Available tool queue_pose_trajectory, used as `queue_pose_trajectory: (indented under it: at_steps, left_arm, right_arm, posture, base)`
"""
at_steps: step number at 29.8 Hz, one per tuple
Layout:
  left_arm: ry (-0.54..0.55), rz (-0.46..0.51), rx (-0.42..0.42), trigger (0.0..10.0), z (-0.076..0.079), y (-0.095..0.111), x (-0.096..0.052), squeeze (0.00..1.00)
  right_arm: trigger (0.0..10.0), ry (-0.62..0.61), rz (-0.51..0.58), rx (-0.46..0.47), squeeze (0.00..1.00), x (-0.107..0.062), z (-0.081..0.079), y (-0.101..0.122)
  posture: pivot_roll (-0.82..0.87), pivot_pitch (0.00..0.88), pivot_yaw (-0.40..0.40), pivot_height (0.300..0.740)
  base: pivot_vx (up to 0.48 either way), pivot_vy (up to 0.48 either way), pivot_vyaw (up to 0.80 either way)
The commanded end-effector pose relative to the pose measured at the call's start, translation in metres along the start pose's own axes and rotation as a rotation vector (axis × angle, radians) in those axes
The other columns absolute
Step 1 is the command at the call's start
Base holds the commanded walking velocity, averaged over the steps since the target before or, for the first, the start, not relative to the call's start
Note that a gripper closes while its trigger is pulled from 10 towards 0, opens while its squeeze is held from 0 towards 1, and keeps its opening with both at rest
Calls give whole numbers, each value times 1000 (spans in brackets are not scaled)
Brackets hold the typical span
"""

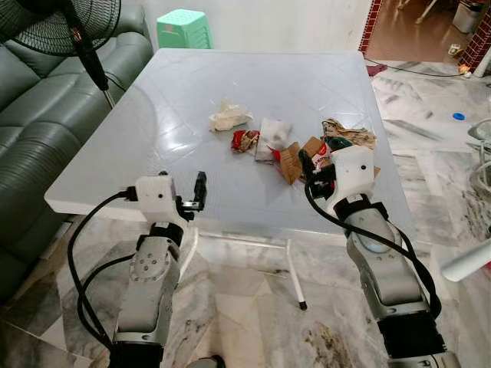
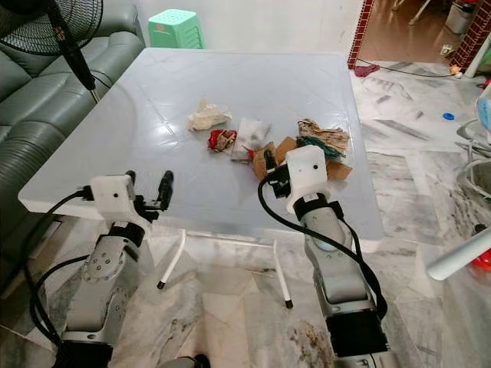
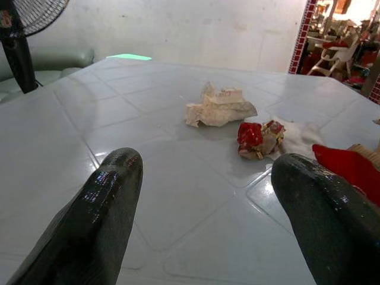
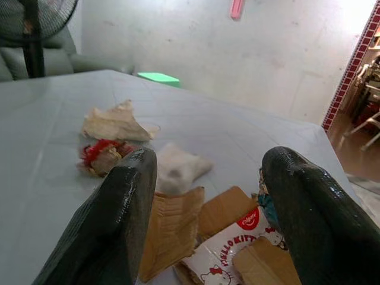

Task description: Picking trash to rubbish bin

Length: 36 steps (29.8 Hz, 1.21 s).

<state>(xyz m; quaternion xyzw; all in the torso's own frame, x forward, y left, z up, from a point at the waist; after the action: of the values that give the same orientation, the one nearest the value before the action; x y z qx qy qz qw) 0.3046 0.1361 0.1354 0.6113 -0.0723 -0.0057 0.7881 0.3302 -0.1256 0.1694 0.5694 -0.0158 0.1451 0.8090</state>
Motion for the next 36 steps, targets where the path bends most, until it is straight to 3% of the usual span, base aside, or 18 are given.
queue_pose_trajectory:
  at_steps: [1, 6, 13, 20, 26, 30, 36]
  left_arm:
    - [-1, -10, 0, 10000, -1, -1, -1, 0]
    - [-21, 0, 5, 10000, 0, 1, 0, 0]
    - [-116, -41, -27, 10000, 14, -5, -2, 0]
    - [-290, -113, -21, 10000, 34, -14, -27, 0]
    - [-288, -130, -33, 10000, 36, -16, -38, 0]
    - [-282, -140, -29, 10000, 34, -13, -42, 0]
    - [-274, -147, -19, 10000, 30, -11, -45, 0]
  right_arm:
    - [10000, -19, -14, -1, 0, 2, 4, -1]
    - [10000, -27, -21, 4, 0, 2, 5, -3]
    - [10000, 24, -189, 64, 0, 14, -6, -35]
    - [10000, 32, -234, 64, 0, 28, 0, -48]
    - [10000, 32, -254, 90, 0, 30, -5, -53]
    - [10000, 75, -238, 136, 0, 37, -19, -49]
    - [10000, 75, -220, 148, 0, 41, -20, -45]
  posture:
    - [-48, 78, 5, 740]
    - [-52, 83, 8, 740]
    - [-43, 89, 14, 740]
    - [-2, 123, 7, 740]
    - [16, 149, -1, 740]
    - [32, 176, -8, 740]
    - [41, 190, -8, 740]
  base:
    - [0, 0, 0]
    - [0, 0, 0]
    - [0, 0, 0]
    - [0, 0, 0]
    - [0, 0, 0]
    - [0, 0, 0]
    - [0, 0, 0]
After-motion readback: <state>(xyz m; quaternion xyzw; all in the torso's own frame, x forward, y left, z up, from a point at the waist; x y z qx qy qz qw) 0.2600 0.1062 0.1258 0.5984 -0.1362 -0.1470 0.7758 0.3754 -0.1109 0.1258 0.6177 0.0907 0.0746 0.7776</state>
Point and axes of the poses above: a point about 5 cm out from each wrist's last joint towards the gripper, its own x axis pointing out of the wrist towards the gripper, its own y axis along the axis of the wrist's last joint, z = x × y, the point moved 1 cm from there along x, pointing out of the wrist towards the gripper, and after that the axes turned 9 degrees about -x, right-handed, at the moved point
